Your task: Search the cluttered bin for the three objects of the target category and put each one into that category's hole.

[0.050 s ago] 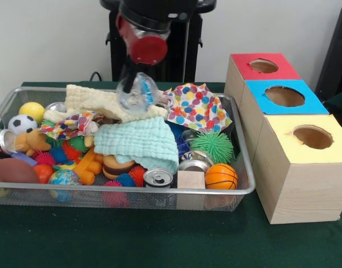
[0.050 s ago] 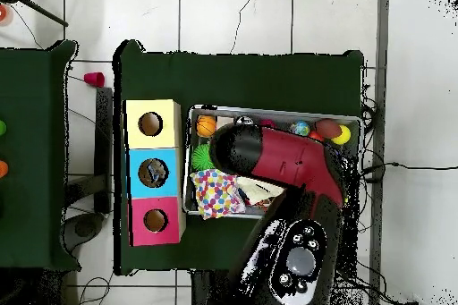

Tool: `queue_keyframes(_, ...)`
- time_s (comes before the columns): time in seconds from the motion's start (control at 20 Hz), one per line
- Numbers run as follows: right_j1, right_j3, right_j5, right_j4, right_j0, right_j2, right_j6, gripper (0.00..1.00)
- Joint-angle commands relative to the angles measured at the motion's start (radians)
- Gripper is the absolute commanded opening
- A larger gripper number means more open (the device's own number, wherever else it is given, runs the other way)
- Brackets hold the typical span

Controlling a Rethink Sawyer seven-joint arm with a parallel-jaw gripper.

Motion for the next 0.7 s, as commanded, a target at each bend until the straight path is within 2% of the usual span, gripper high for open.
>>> queue_keyframes(0.05,0.0,0.096,0.134,0.106,0.092,0.1,0.218,0.0)
queue_keyframes(0.3,0.023,0.093,0.13,0.163,0.158,0.07,0.269,0.0)
queue_keyframes(0.5,0.041,0.073,0.166,0.203,0.215,0.034,0.315,0.0)
queue_keyframes(0.7,0.035,0.06,0.205,0.232,0.242,0.008,0.313,0.0)
